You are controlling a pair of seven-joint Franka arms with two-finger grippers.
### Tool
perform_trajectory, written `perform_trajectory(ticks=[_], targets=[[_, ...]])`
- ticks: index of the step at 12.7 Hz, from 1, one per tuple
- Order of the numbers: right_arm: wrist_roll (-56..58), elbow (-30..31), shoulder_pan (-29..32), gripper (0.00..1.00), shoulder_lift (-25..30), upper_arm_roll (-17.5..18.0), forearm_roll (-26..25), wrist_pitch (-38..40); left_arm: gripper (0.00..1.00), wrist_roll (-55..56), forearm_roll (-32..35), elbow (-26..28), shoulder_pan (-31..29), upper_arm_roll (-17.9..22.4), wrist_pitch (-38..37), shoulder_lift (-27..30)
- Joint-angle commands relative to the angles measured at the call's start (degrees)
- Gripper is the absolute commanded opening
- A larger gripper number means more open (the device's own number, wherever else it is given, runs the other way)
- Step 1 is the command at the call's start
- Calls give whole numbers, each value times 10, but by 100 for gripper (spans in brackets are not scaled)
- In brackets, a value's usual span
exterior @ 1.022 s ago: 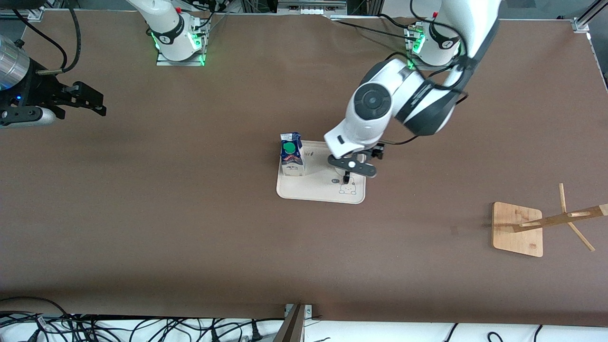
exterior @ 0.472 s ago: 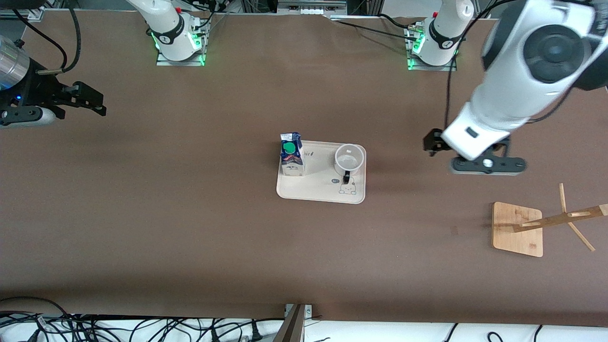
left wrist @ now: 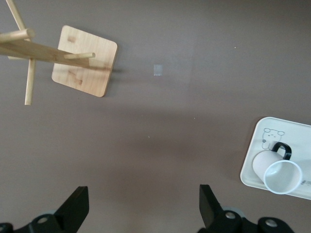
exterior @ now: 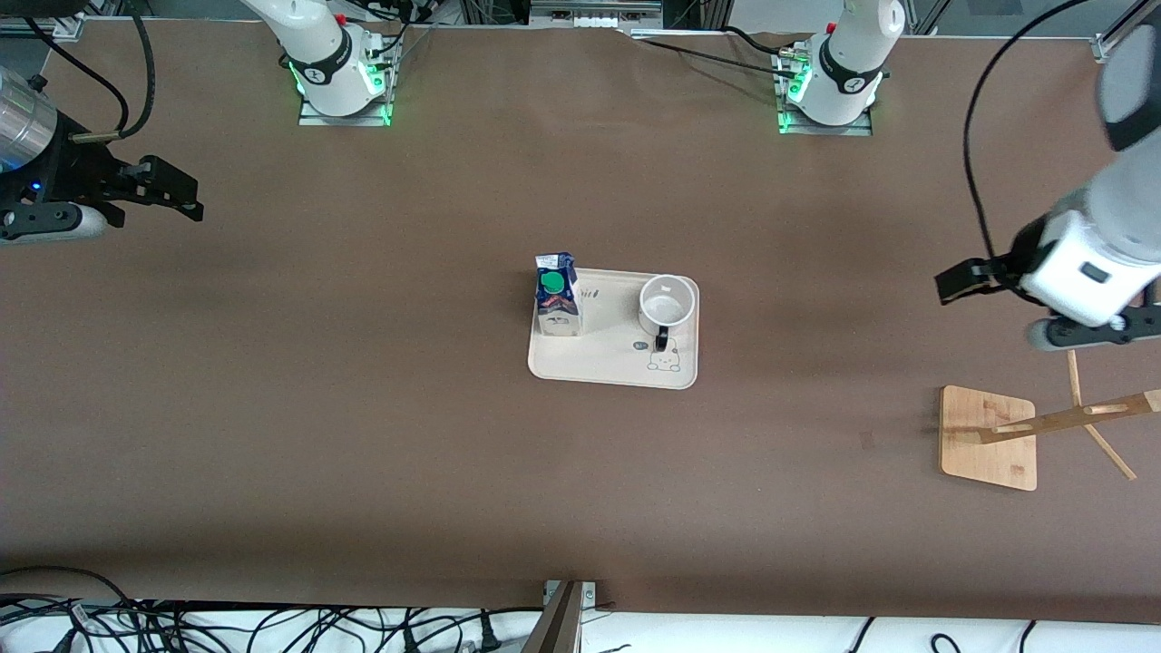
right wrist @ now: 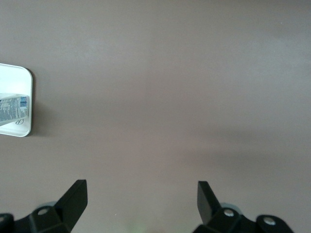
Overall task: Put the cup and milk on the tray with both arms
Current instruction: 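Open the left gripper and lift it away from the mug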
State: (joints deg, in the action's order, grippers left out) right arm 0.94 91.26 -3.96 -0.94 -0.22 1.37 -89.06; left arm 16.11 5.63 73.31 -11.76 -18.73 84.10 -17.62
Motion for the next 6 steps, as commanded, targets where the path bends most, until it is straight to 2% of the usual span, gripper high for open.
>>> perform_trajectory(ticks=[1,2,6], targets=[[-3,-7,5,100,0,6,-5,10,100,-16,-28,-7,-26,-6,-49,12],[-4,-7,5,100,0,5,-4,10,100,-17,-27,-26,-33,-5,-79,27],[-4,-6,6,100,0,5,-4,10,100,-13,-23,-42,-32,-4,-82,36]])
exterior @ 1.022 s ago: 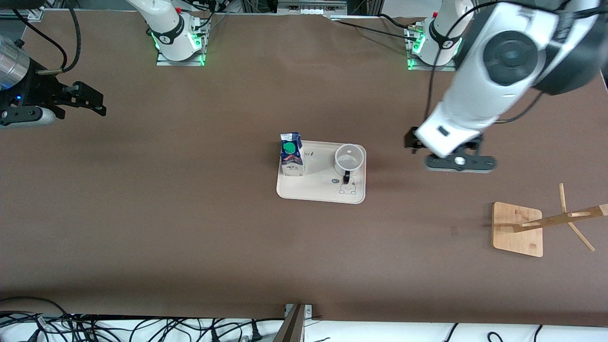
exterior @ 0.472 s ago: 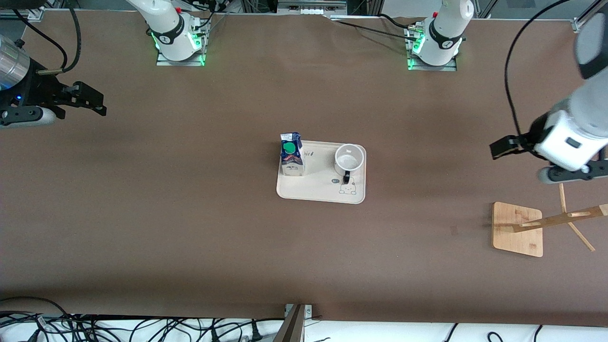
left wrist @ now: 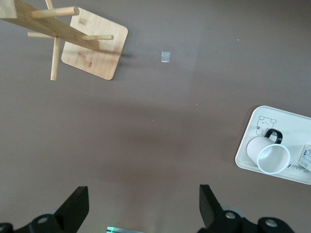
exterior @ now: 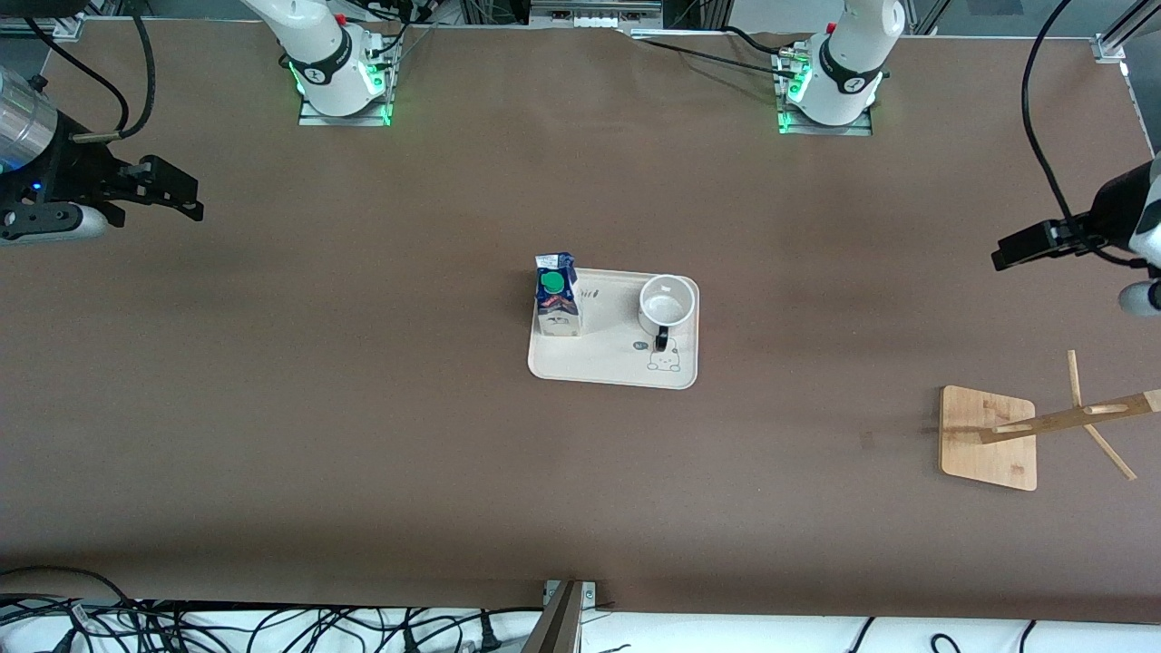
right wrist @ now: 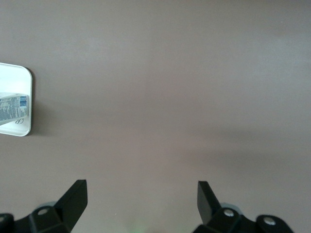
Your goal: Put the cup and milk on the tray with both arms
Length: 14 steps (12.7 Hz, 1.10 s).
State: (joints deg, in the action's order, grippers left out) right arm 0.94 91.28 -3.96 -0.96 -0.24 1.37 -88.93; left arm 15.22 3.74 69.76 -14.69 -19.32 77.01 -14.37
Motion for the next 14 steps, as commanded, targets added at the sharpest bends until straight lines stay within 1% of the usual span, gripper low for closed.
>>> perform_trajectory(ticks=[1,4,5,6,7,8,9,10,11,14], targets=[[-3,-7,6,100,0,5,-4,9,100,-7,-3,-7,-5,3,-12,3],[-3,-7,5,100,1,6,-5,9,100,-12,-7,-4,-21,3,-11,-1],[-3,-7,5,100,0,6,-5,9,100,-12,-4,1,-11,5,-8,5],[-3,-7,5,100,0,6,-5,8,100,-12,-3,4,10,23,-8,13],[-3,-7,5,100,1,6,-6,8,100,-10,-8,7,61,81,-7,16],[-3,-7,5,100,1,6,-5,8,100,-10,-27,7,125,158,-8,18],[-3,-7,5,100,1,6,-6,8,100,-11,-65,8,155,217,-8,18],[-3,-8,5,100,1,6,-6,8,100,-13,-97,11,153,232,-7,18],[-3,-8,5,100,1,6,-6,8,100,-23,-102,20,150,234,-7,22],[-3,-8,5,100,1,6,-6,5,100,-154,-102,27,140,235,12,23]])
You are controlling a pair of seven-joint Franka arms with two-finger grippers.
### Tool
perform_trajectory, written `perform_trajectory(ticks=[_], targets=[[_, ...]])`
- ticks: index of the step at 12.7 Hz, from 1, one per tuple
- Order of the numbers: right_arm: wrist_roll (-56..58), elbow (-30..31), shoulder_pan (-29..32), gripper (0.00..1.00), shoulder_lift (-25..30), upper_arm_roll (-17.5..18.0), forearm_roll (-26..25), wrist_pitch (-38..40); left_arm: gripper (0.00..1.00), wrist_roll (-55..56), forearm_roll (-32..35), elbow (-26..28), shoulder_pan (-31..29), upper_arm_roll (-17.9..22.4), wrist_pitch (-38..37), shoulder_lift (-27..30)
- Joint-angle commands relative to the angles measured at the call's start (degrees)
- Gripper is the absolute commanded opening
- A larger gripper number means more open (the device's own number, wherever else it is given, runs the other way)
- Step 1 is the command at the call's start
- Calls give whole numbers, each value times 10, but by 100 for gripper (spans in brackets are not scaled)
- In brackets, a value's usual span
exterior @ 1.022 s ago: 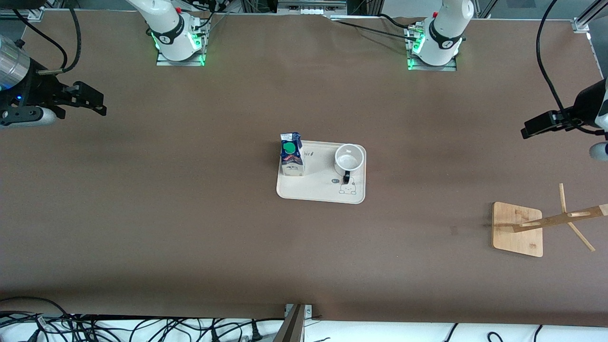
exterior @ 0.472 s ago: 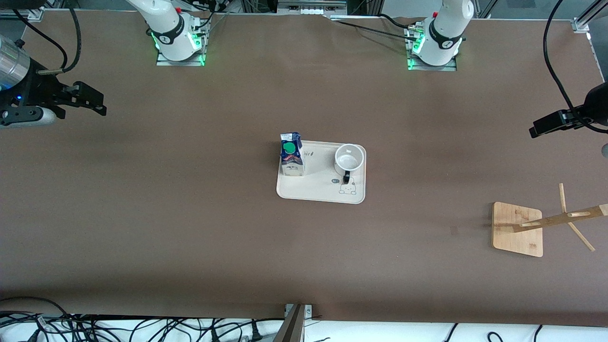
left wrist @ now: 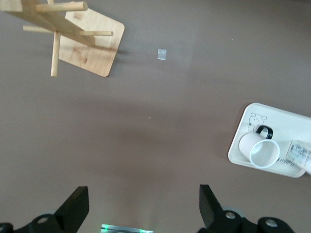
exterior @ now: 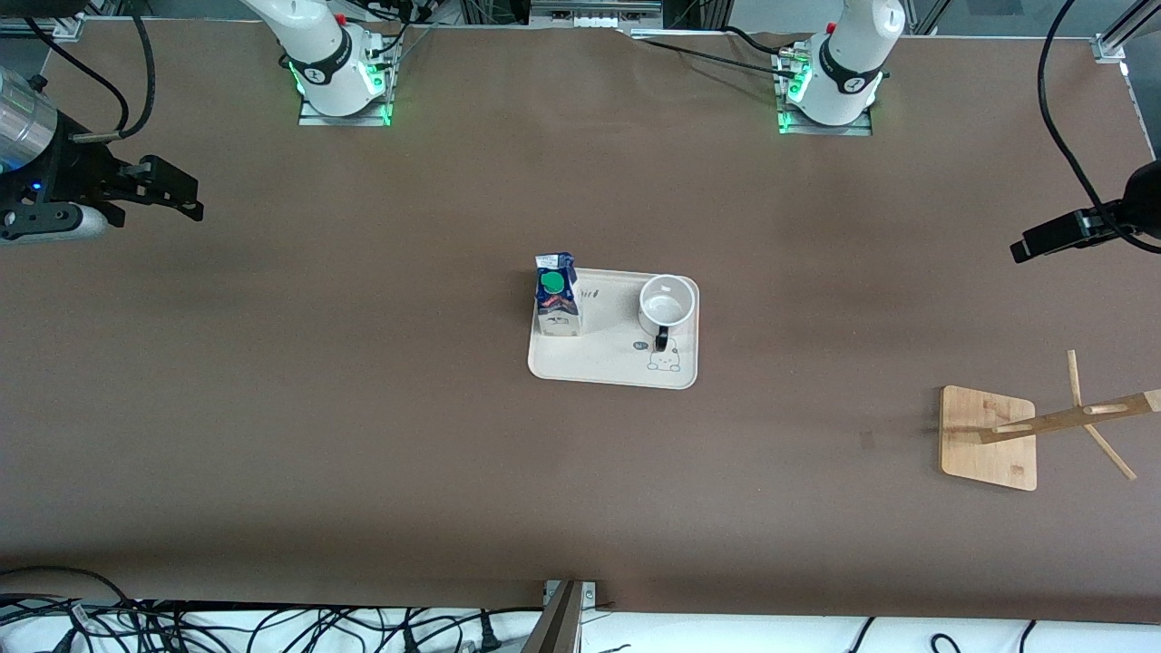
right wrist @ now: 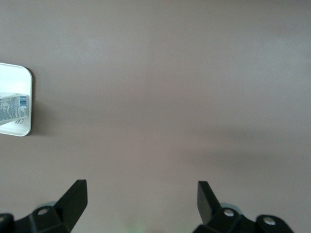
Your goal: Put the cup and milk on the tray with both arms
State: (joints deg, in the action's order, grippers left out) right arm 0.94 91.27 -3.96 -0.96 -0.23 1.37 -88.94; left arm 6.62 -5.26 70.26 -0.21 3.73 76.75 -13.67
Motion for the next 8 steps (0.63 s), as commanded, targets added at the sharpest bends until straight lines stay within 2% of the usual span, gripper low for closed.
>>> perform_trajectory(ticks=[1,6,8], targets=[[-3,-8,5,100,1,6,-7,4,100,-71,-12,23,-7,4,15,17],[-3,-8,4,100,2,7,-6,7,100,-46,-3,18,-8,8,9,14],[-3,-8,4,100,0,6,-6,5,100,-47,34,16,-1,1,9,14]])
